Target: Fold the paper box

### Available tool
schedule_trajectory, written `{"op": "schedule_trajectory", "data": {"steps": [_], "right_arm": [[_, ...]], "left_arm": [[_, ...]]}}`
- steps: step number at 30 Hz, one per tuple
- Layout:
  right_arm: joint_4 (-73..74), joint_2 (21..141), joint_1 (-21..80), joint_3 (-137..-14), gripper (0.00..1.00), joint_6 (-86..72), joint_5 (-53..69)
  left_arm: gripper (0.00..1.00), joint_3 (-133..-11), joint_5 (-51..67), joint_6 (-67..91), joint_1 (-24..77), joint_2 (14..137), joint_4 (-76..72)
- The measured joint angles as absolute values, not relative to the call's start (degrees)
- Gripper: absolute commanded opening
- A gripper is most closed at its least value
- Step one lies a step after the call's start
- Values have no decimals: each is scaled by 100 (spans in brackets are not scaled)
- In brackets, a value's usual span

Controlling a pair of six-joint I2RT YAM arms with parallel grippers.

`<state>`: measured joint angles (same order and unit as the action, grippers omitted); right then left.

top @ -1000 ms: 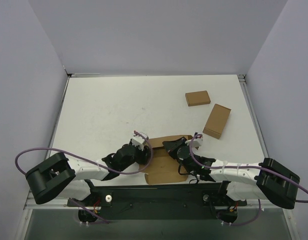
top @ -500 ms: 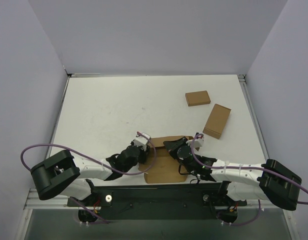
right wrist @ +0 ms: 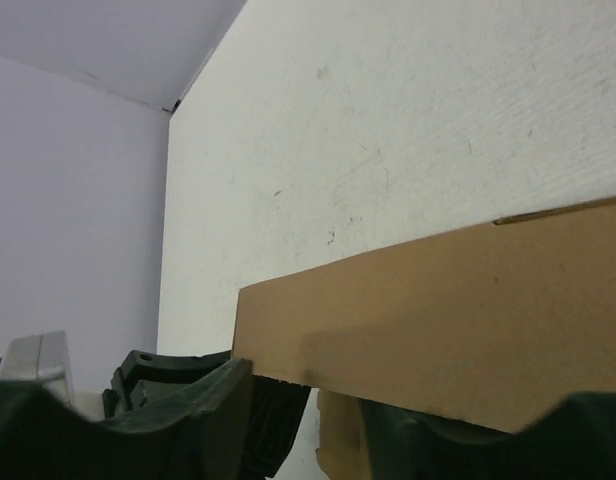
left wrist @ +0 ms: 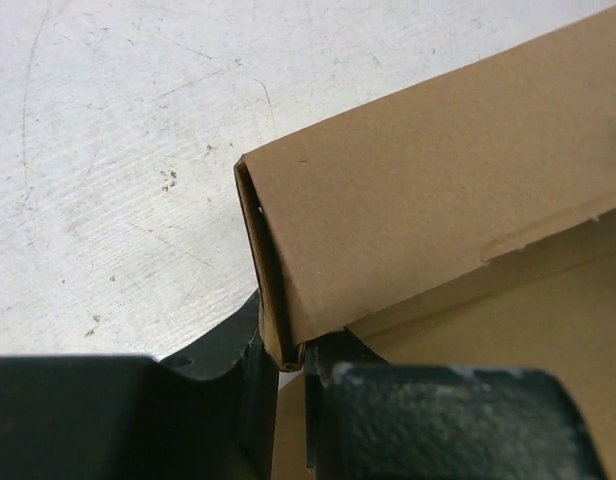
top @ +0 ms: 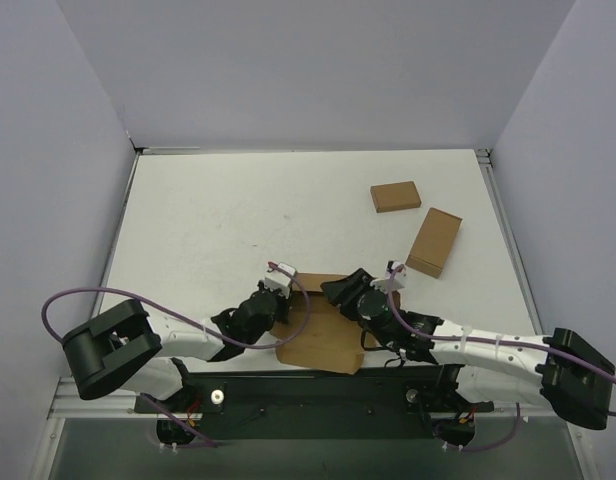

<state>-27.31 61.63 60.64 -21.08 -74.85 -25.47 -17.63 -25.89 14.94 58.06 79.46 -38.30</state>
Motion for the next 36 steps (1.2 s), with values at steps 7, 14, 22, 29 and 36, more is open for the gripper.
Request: {"op": "schedule_trajectory", "data": {"steps": [7,14,22,29,36], "right_arm": [[-1391,4521,6049,-2556,80,-6025,-2648],[-97,3229,6031,-2670,80,-4508,-2947],[703,3144,6038,-2670,72,-3673,-2779],[786,3575,6084,-2615,46,-3594,-2689],[668,4287,6331,-2591,0,-3680,-2661]], "left_arm": [[5,-2032,-1669,1916,4995,7446,-2897],[5,-2303,-521,2104,4278,7188,-1868],[5,-2539,97,2255,4071,7179,-1048],[3,-2556,215,2338,4029,7177,-926],[0,-2589,154,2401,3975,7177,-869]]}}
